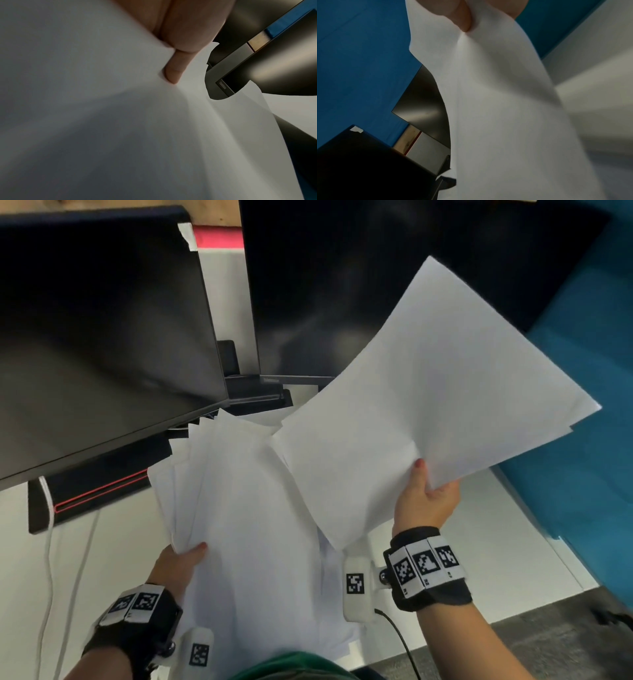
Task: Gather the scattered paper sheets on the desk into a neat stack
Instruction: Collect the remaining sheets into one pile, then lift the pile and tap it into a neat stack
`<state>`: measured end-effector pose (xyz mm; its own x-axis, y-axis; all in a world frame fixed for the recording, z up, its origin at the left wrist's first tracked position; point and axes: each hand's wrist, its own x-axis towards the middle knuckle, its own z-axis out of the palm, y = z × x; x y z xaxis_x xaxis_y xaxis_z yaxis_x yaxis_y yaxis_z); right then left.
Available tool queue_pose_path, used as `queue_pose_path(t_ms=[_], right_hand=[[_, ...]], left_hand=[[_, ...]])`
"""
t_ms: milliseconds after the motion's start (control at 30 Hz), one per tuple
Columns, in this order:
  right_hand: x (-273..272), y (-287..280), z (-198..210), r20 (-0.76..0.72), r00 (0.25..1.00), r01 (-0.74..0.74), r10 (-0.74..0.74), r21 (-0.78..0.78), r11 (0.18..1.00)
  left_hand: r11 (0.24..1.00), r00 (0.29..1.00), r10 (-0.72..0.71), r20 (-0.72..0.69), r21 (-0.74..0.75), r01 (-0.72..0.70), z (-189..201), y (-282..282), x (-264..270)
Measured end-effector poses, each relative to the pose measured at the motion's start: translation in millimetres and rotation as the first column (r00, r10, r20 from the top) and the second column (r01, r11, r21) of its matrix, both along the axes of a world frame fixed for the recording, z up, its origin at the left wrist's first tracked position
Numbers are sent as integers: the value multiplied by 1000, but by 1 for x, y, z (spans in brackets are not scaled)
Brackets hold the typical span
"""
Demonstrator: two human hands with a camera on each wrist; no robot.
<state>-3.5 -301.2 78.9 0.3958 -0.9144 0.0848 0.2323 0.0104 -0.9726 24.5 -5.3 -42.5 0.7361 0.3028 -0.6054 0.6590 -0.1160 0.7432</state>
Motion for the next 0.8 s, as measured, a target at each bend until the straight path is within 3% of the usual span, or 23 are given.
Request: queue_pose_path(t_ms=[133, 233, 333, 500, 567, 633, 700, 733, 767, 800], right_hand=[[-5, 2, -9, -20, 999, -46, 46, 19, 999], [-9, 5, -23, -191, 962, -192, 197, 46, 980], [-15, 8, -40, -366, 874, -316, 320, 72, 946], [-26, 16, -55, -577, 616, -589, 535, 113, 800], [-24, 16, -58, -600, 604, -586, 525, 112, 802], [-19, 7, -61, -503, 626, -557, 596, 247, 793], [-16, -5, -64, -248, 585, -603, 772, 504, 618], [-17, -9, -65, -167, 520, -625, 838, 593, 507], [-19, -12, -65, -125, 446, -648, 886, 637, 417], [-20, -13, -66, -137, 394, -658, 909, 648, 383]], left_hand=[[1000, 1000, -1, 14, -19, 2, 7, 0, -4], [997, 1000, 5, 11, -81, -4, 14, -2, -4], [994, 999, -10, 39, -112, 14, 27, -10, -4], [974, 990, -97, 97, -195, 115, 43, -20, -3], [964, 988, -124, 90, -226, 141, 50, -23, -4], [943, 987, -155, 46, -290, 162, 51, -23, -2], [930, 980, -196, 24, -311, 194, 52, -24, 0], [930, 975, -221, 36, -294, 221, 54, -26, 1], [929, 967, -247, 56, -272, 253, 54, -29, 1], [925, 958, -273, 86, -252, 286, 58, -32, 0]])
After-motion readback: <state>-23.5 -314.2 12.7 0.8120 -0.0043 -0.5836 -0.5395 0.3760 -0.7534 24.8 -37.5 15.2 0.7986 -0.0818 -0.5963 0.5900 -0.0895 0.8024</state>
